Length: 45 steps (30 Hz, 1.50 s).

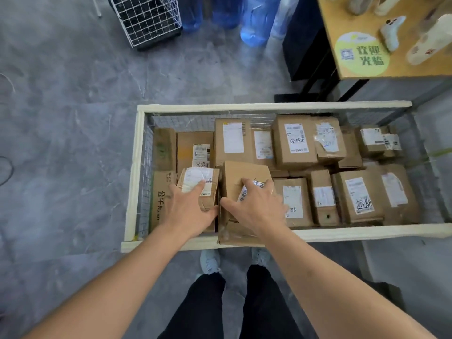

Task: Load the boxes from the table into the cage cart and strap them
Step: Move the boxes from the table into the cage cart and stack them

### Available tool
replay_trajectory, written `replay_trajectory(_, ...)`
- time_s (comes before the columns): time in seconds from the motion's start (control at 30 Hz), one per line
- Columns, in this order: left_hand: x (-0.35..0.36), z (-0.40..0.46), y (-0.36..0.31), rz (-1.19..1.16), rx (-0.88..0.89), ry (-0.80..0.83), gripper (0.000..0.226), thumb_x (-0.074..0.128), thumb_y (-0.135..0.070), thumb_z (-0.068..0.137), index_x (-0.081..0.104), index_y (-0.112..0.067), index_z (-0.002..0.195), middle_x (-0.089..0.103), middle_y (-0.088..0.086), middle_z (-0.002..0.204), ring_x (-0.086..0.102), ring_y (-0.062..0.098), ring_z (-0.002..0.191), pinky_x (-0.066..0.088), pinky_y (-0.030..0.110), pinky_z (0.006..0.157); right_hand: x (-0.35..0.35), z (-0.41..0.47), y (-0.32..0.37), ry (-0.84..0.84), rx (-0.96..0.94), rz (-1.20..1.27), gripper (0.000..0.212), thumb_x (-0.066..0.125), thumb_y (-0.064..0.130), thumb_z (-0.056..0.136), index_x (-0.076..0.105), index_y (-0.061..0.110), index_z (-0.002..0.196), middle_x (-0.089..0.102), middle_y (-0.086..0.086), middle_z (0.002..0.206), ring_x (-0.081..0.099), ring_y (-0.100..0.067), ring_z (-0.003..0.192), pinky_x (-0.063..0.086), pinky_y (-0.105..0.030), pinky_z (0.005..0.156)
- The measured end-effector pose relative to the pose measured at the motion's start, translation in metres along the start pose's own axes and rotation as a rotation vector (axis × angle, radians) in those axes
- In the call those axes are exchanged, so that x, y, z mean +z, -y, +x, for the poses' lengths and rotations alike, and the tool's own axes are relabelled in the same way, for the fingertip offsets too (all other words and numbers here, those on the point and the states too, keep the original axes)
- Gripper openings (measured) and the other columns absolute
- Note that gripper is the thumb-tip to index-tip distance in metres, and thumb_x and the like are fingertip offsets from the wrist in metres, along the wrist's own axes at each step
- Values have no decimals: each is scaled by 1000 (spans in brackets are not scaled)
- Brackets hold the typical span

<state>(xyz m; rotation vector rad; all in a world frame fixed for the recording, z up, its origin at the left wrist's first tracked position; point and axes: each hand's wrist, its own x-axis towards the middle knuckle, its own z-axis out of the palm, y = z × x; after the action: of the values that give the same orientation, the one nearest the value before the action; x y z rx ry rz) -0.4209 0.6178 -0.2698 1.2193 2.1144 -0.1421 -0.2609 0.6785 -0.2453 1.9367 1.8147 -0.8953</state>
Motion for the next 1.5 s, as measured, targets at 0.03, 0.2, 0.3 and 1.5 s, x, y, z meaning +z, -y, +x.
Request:
replay_trajectory(0.03,5,8,5,-11,-9,3,90,60,-80,81,25,-50,159,29,14,142,54,41,122,53,46,98,4,11,5,22,-2,-7,85,54,83,72,42,45,147,32,-10,156,43,-48,132,36,-59,104)
replay_trajectory(0.2,32,48,25,-11,-56,17,90,57,-83,80,25,-52,158,32,9,131,56,36,110,54,43,88,27,61,21,103,9,-12,82,55,82,71,48,43,143,38,-7,146,46,-45,128,38,-56,102)
replay_trajectory(0.3,49,71,29,-6,-86,32,89,57,-84,80,24,-53,157,32,10,132,56,38,109,55,46,88,43,85,22,125,13,-11,83,55,81,71,46,44,144,38,-8,147,45,-47,129,37,-58,105)
replay_trajectory(1.5,147,139,68,132,245,104,77,64,-26,100,22,-24,165,8,8,174,8,31,159,20,47,127,172,157,-31,86,-450,-303,86,62,46,101,4,34,164,-3,-3,173,2,-42,158,19,-53,127)
